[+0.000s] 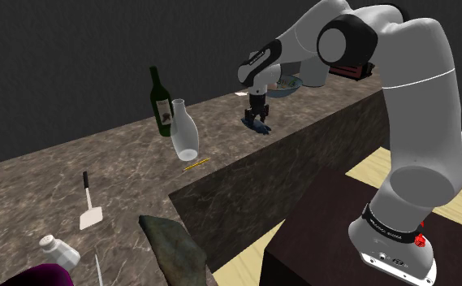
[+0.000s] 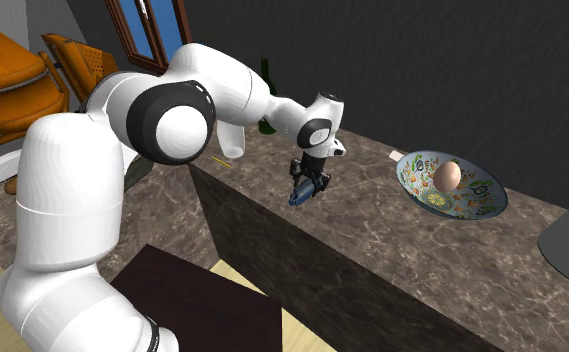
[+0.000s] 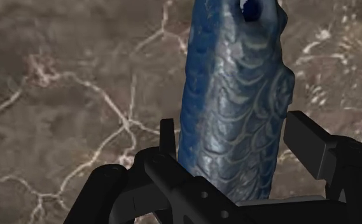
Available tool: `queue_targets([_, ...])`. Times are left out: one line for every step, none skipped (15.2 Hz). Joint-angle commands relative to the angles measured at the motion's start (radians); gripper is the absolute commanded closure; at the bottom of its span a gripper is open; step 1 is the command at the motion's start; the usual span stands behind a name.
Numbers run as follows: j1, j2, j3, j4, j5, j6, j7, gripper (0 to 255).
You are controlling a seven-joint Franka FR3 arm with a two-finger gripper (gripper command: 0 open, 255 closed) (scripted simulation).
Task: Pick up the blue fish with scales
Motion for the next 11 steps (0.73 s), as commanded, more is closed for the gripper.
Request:
queue_targets([0.001,-0.007,-0.001,0.001,-0.003,-0.009,0.002,255])
queue_targets([0.002,-0.015,-0.003,0.004,-0.005,-0.019,0.004,255])
queue_targets([0.003,-0.022,-0.004,0.006,-0.008,-0.028,0.006,255])
queue_targets([0.003,-0.029,-0.005,0.01,-0.01,-0.039,0.008,255])
queue_targets([0.004,-0.036,-0.007,0.013,-0.012,-0.049,0.01,255])
queue_targets([0.005,-0.043,-0.008,0.016,-0.015,-0.059,0.012,255])
queue_targets([0.005,-0.05,-0.009,0.02,-0.017,-0.069,0.014,255])
queue_targets([0.006,-0.057,-0.01,0.024,-0.019,-0.079,0.016,255])
queue_targets([0.006,-0.063,-0.011,0.028,-0.021,-0.09,0.018,255])
queue_targets([0.007,-0.069,-0.012,0.033,-0.024,-0.1,0.02,255])
queue_targets([0.007,-0.075,-0.013,0.038,-0.026,-0.111,0.021,255])
